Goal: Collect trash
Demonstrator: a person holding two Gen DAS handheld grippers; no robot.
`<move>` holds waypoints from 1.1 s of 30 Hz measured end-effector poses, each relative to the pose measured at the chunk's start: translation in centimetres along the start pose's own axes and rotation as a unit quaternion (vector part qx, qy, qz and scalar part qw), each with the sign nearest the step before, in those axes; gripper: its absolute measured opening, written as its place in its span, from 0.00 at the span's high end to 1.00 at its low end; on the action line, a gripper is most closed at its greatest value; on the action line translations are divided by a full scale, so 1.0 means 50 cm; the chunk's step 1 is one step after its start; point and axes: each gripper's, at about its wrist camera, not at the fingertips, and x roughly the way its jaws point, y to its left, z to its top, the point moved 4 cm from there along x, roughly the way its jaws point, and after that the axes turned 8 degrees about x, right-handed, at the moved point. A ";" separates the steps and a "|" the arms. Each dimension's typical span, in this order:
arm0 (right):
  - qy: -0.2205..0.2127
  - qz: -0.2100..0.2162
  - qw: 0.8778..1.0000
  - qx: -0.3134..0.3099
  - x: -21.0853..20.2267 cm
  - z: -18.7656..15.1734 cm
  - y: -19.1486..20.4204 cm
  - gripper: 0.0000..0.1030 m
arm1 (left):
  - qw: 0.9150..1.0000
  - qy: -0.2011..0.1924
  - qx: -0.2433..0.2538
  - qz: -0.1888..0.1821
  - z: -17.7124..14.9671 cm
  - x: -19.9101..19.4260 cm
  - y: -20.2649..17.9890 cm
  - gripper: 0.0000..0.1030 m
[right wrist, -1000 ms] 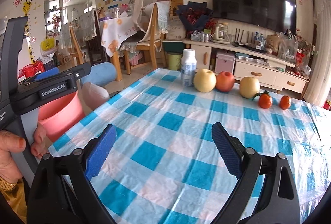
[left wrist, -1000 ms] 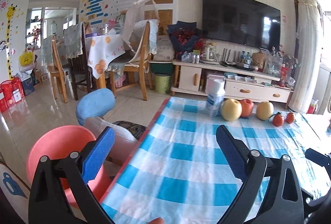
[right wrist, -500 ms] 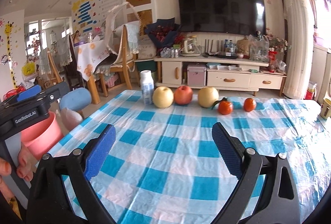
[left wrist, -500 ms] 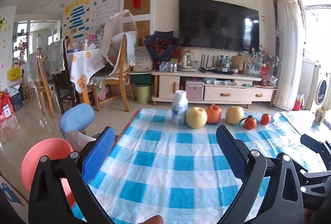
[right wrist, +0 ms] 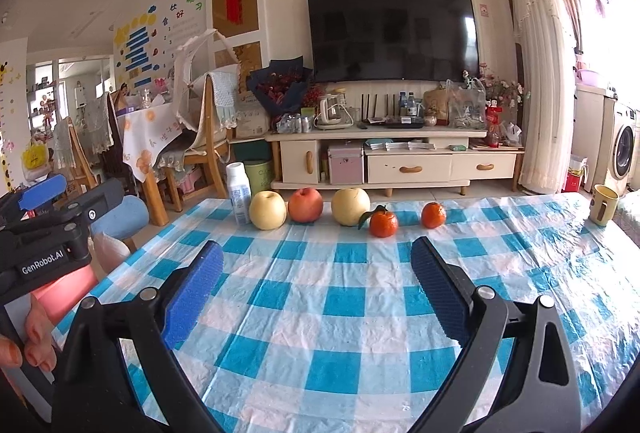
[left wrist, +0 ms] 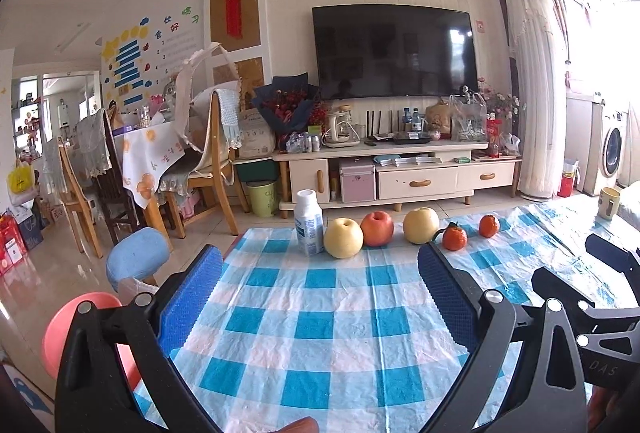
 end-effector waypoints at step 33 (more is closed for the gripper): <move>0.065 -0.025 0.997 0.014 0.088 -0.051 -0.070 0.07 | 0.995 0.094 -0.007 -0.043 -0.094 0.137 -0.076 0.06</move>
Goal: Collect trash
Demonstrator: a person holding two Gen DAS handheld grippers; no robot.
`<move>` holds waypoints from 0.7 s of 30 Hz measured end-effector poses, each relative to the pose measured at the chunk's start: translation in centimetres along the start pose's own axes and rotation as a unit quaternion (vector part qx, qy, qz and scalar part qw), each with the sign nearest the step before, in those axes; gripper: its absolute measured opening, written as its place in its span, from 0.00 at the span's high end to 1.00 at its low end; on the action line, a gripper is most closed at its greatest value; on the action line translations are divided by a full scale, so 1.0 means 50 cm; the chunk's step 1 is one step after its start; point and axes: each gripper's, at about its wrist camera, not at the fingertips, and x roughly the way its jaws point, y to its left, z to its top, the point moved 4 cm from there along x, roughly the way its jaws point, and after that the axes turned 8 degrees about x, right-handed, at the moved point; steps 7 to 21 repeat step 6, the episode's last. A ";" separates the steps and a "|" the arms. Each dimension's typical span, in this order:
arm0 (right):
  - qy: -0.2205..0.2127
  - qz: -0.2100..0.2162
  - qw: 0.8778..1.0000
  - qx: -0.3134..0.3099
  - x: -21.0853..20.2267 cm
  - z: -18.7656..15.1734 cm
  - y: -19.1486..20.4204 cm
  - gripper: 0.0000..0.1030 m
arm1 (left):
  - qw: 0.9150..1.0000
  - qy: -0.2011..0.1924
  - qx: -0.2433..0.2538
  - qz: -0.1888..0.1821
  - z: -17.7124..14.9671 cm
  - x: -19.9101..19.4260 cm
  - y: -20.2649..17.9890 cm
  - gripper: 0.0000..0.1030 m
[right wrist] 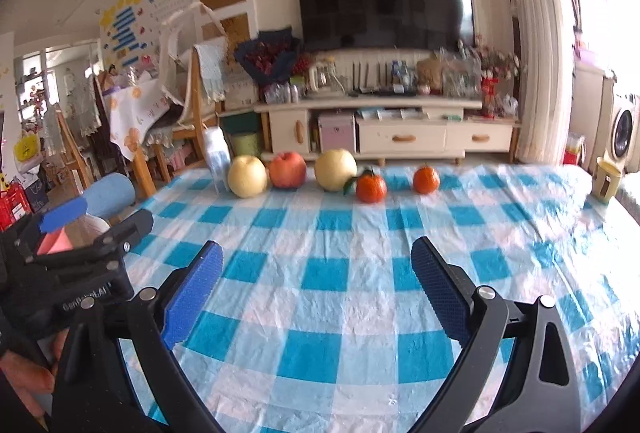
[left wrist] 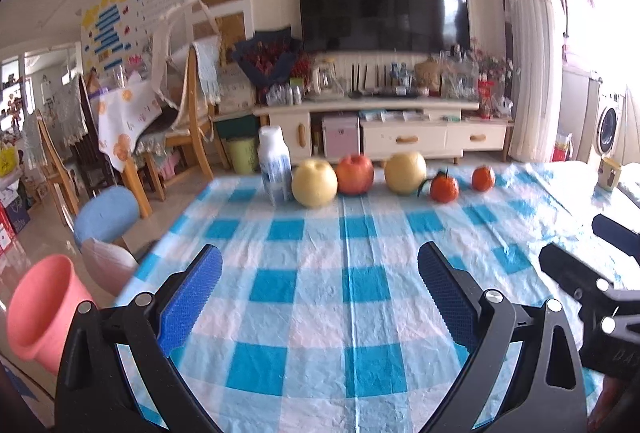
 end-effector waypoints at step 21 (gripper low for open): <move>0.083 -0.075 0.994 0.001 0.133 -0.036 -0.070 0.07 | 0.994 0.103 -0.028 -0.023 -0.073 0.142 -0.029 0.06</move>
